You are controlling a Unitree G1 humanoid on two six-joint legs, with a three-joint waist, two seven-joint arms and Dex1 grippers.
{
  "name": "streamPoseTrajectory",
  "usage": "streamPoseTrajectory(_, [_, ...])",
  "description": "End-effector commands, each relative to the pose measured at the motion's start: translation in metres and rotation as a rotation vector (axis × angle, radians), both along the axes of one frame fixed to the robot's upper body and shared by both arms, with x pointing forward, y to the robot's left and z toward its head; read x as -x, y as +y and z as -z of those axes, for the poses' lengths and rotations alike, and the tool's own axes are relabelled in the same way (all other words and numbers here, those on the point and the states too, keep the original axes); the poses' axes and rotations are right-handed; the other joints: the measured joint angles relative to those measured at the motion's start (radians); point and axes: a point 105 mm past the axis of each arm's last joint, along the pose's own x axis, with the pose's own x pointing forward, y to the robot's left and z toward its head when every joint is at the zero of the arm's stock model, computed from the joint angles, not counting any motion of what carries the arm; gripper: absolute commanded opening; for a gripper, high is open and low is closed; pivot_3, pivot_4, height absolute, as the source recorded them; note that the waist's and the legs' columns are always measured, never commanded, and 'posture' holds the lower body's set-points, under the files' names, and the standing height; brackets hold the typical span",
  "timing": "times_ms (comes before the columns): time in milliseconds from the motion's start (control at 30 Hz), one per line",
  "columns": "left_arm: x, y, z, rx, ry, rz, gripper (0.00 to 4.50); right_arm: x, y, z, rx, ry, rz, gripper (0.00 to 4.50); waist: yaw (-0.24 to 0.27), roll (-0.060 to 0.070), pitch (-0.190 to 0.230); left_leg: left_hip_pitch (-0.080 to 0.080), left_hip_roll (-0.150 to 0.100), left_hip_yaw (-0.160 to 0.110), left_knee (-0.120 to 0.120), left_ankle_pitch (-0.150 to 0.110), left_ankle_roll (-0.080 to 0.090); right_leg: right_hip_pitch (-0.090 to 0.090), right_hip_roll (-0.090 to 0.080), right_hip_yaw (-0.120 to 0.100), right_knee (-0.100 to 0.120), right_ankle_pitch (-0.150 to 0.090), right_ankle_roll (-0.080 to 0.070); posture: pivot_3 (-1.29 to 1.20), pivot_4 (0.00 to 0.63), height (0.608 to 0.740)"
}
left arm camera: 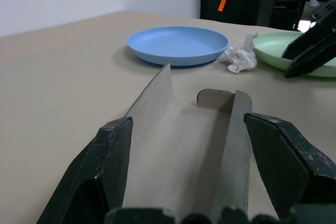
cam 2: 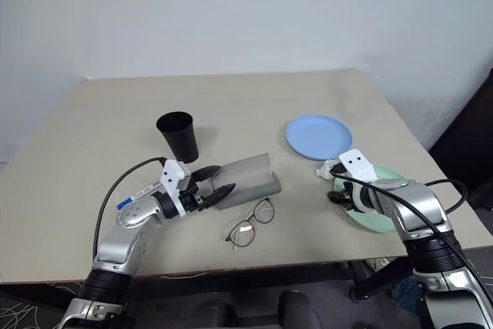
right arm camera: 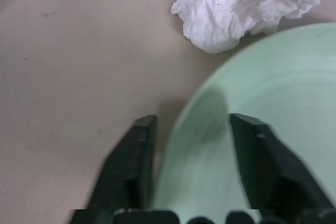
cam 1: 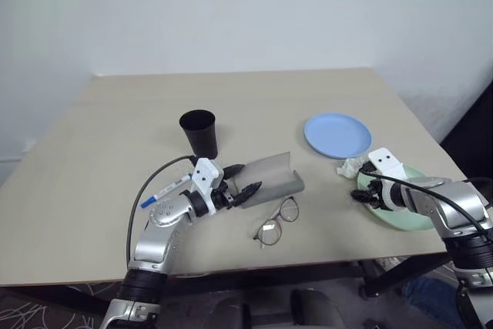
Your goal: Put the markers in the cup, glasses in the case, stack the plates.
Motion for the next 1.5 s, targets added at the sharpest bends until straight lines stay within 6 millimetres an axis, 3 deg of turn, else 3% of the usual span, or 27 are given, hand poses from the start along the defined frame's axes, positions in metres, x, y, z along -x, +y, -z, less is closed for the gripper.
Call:
streamPoseTrajectory(33, [-0.003,-0.001,-0.012,0.006,-0.052,0.006,3.57,-0.007,-0.005,-0.018,0.051,-0.081,0.004,1.19,0.000,0.000,0.000,0.000,0.000,0.000,0.000,0.000,0.000,0.000,0.000,0.000,0.000,0.000,0.000,0.00,0.000,0.740])
streamPoseTrajectory(100, [-0.003,-0.002,-0.012,0.005,-0.053,0.005,3.57,-0.009,-0.005,-0.019,0.060,-0.094,0.003,0.61,-0.001,-0.002,-0.001,0.000,0.000,0.000,0.000,0.000,0.000,0.000,0.000,0.000,0.000,0.000,0.000,0.00,0.000,0.740])
streamPoseTrajectory(300, [-0.004,-0.002,-0.012,0.005,-0.054,0.003,3.57,-0.024,-0.016,-0.024,0.098,-0.150,0.025,0.61,-0.004,-0.003,-0.001,0.001,0.001,0.000,0.001,-0.001,-0.002,0.000,0.000,0.001,0.000,0.000,0.000,0.00,0.000,0.740])
streamPoseTrajectory(600, [-0.005,-0.002,-0.012,0.004,-0.061,-0.007,3.57,-0.069,-0.053,-0.061,0.220,-0.345,0.127,0.61,-0.004,-0.003,-0.002,-0.001,0.000,0.001,0.000,0.000,0.001,-0.001,0.000,0.001,0.000,0.000,0.000,0.00,0.000,0.740])
streamPoseTrajectory(767, [-0.006,-0.002,-0.013,0.004,-0.066,-0.008,3.57,-0.091,-0.040,-0.084,0.201,-0.486,0.021,0.61,-0.007,-0.002,-0.002,-0.006,-0.001,0.001,0.001,0.000,0.002,-0.006,0.001,0.001,0.000,0.000,0.000,0.00,0.000,0.740])
streamPoseTrajectory(867, [-0.006,-0.002,-0.014,0.005,-0.071,-0.011,3.57,-0.099,-0.021,-0.093,0.215,-0.557,-0.124,0.61,-0.011,-0.002,-0.002,-0.007,-0.001,0.001,0.001,0.000,0.002,-0.006,0.001,0.002,0.000,0.000,0.000,0.00,0.000,0.740])
streamPoseTrajectory(1000, [-0.006,-0.002,-0.014,0.003,-0.073,-0.011,3.57,-0.101,0.001,-0.095,0.248,-0.594,-0.292,0.61,-0.023,-0.002,-0.002,-0.006,-0.001,0.000,0.001,0.000,0.002,-0.005,0.001,0.002,0.001,0.000,0.000,0.00,0.000,0.740])
streamPoseTrajectory(1133, [-0.005,-0.001,-0.014,0.005,-0.075,-0.021,3.57,-0.102,0.003,-0.094,0.224,-0.592,-0.293,0.61,-0.025,-0.002,-0.002,-0.007,-0.001,0.000,0.001,0.000,0.002,-0.005,0.001,0.002,0.001,0.000,0.000,0.00,0.000,0.740])
streamPoseTrajectory(1267, [-0.002,0.003,-0.013,0.003,-0.071,-0.030,3.57,-0.094,-0.009,-0.087,0.200,-0.531,-0.242,0.61,-0.024,-0.002,-0.002,-0.007,-0.001,0.000,0.002,0.000,0.002,-0.005,0.001,0.002,0.002,0.001,0.000,0.00,0.000,0.740])
streamPoseTrajectory(1367, [-0.002,0.003,-0.012,0.002,-0.069,-0.033,3.57,-0.086,-0.019,-0.082,0.177,-0.471,-0.201,1.15,-0.024,-0.002,-0.002,-0.007,-0.001,0.000,0.002,0.000,0.002,-0.005,0.001,0.002,0.002,0.001,0.000,0.00,0.000,0.740])
streamPoseTrajectory(1500, [-0.002,0.003,-0.012,0.003,-0.068,-0.032,3.57,-0.076,-0.032,-0.075,0.176,-0.397,-0.145,2.41,-0.024,-0.002,-0.002,-0.007,-0.001,0.000,0.002,0.000,0.002,-0.005,0.001,0.002,0.002,0.001,0.000,0.00,0.000,0.740])
